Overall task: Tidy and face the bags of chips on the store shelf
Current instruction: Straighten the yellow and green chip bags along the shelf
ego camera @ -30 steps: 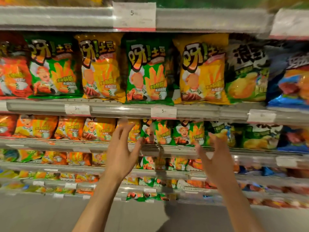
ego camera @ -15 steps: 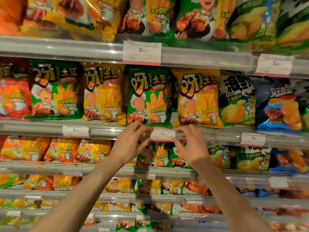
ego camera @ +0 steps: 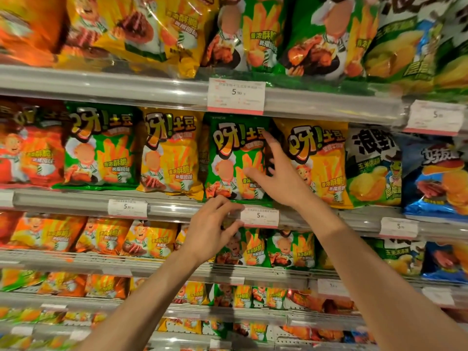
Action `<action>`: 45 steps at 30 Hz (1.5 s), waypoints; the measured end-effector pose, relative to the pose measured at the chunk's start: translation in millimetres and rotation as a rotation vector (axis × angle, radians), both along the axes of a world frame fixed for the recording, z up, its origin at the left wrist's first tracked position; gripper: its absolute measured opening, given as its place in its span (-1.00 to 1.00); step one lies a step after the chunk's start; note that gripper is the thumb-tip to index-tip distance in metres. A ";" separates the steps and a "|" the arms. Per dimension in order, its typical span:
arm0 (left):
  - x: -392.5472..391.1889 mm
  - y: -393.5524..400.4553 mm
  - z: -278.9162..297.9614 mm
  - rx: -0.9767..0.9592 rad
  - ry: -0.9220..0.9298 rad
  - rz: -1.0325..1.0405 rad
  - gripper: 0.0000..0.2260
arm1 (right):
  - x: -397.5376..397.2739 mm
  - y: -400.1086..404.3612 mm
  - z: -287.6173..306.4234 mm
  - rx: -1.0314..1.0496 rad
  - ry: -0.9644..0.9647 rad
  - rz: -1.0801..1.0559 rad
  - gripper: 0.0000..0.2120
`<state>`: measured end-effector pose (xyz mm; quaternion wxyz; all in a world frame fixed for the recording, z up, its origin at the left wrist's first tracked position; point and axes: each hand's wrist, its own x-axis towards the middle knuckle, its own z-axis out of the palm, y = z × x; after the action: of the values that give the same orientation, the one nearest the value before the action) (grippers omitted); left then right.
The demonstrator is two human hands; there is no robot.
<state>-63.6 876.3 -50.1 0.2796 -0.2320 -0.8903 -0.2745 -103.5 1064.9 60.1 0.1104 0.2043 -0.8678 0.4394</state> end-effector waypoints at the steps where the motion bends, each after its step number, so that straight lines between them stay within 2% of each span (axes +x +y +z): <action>1: 0.4 0.1 0.1 -0.001 -0.002 0.001 -0.71 | -8.1 -3.7 2.9 -0.007 -0.019 0.020 -0.13; 4: 1.1 -0.1 0.5 0.007 -0.010 -0.003 -0.71 | -21.1 -7.8 6.3 -0.074 -0.041 0.055 -0.07; 9: 1.2 1.6 0.8 0.028 -0.007 -0.001 -0.71 | -24.4 -9.0 -2.1 -0.196 0.041 -0.039 -0.04; 19: 3.7 5.7 1.5 0.036 -0.012 0.026 -0.72 | -21.0 -16.4 -3.9 -0.122 0.011 -0.016 -0.01; 23: 7.3 6.5 3.2 -0.036 0.001 0.039 -0.70 | -9.0 -5.8 -3.3 -0.151 -0.019 0.010 0.03; 26: 10.1 7.7 5.6 -0.105 0.025 0.045 -0.66 | 12.3 16.9 -0.3 -0.157 -0.056 0.022 -0.11; 28: 11.0 11.3 8.6 -0.137 0.043 0.038 -0.66 | 25.9 42.3 -0.3 -0.104 -0.078 -0.010 -0.32; 31: 6.7 19.7 14.5 -0.219 0.077 0.030 -0.65 | 35.4 84.6 -6.8 -0.050 0.010 -0.101 -0.74; 33: 1.6 24.7 17.5 -0.234 0.068 0.032 -0.65 | 35.7 111.0 -9.0 -0.031 0.093 -0.221 -0.87; 34: -0.7 26.2 17.6 -0.230 0.067 0.033 -0.65 | 34.6 122.3 -7.9 -0.024 0.149 -0.279 -0.88; 35: -2.6 27.2 16.7 -0.224 0.067 0.033 -0.65 | 32.7 132.3 -6.1 -0.017 0.208 -0.326 -0.84; 37: -4.9 28.1 14.1 -0.205 0.058 0.031 -0.65 | 25.5 147.9 -1.4 0.002 0.240 -0.369 -0.63; 41: -7.0 27.0 11.6 -0.141 0.008 0.050 -0.65 | 7.4 156.2 12.4 -0.045 0.000 -0.181 -0.15; 45: -7.2 26.9 12.1 -0.121 -0.013 0.059 -0.65 | -6.1 150.2 18.8 -0.045 -0.131 -0.047 0.09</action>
<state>-70.9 903.2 -38.0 0.2671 -0.2204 -0.9136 -0.2132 -109.7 1215.1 78.9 0.0680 0.1523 -0.8676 0.4684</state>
